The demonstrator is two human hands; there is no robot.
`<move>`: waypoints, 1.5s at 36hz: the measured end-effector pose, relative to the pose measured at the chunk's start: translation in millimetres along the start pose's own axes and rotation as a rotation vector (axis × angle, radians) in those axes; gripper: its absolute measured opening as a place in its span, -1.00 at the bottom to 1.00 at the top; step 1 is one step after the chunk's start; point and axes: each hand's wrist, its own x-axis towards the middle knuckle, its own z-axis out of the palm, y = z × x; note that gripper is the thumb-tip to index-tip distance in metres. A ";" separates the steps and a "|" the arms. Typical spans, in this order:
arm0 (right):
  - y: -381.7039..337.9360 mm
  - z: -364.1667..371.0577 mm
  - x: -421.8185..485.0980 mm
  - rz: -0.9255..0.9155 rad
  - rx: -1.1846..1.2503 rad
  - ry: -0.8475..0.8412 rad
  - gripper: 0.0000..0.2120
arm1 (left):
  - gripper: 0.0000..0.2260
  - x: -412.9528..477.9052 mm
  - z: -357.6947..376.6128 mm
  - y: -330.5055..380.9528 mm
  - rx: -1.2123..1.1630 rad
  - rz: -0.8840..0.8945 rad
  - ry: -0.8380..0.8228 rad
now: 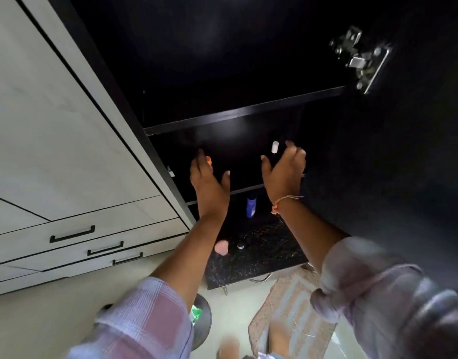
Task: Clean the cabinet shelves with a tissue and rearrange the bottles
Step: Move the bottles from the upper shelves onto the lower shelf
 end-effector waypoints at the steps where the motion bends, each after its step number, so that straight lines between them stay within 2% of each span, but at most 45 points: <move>1: 0.0 0.1 7.8 -0.002 -0.029 -0.024 -0.39 | -0.29 5.0 0.4 0.5 0.014 0.003 -0.007; 5: 8.8 6.9 28.6 -0.086 -0.069 -0.134 -0.41 | -0.39 22.9 3.0 -3.8 0.062 0.038 -0.059; 9: 16.7 9.7 36.5 -0.167 -0.064 -0.219 -0.50 | -0.63 34.1 5.3 -10.6 0.099 0.071 -0.067; 15: 19.8 11.6 41.8 -0.150 -0.091 -0.227 -0.65 | -0.78 34.4 2.4 -14.3 0.110 0.050 -0.051; 20: 20.7 11.3 40.8 -0.149 -0.080 -0.228 -0.72 | -0.81 37.4 1.8 -19.0 0.063 0.034 -0.040; 27: 18.7 8.5 33.0 -0.163 0.013 -0.216 -0.83 | -0.72 37.4 -1.7 -15.5 0.094 0.034 -0.104; 35: 4.1 -3.0 -2.6 -0.147 0.243 -0.359 -0.81 | -0.78 2.3 -14.2 -21.9 0.004 0.043 -0.117; 39: 10.0 -7.4 -36.7 -0.153 0.299 -0.395 -0.82 | -0.83 -33.4 -20.9 -32.9 -0.053 -0.012 -0.130; 44: 41.0 -11.0 -88.5 -0.113 0.232 -0.452 -0.81 | -0.92 -89.0 -21.2 -67.3 -0.114 -0.187 -0.161; 47: 68.1 -8.3 -123.1 -0.019 0.164 -0.528 -0.80 | -0.95 -119.5 -20.2 -86.5 -0.130 -0.273 -0.225; 54: 118.2 18.5 -177.5 0.172 -0.013 -0.845 -0.79 | -0.94 -152.5 -4.4 -134.1 0.040 -0.332 -0.313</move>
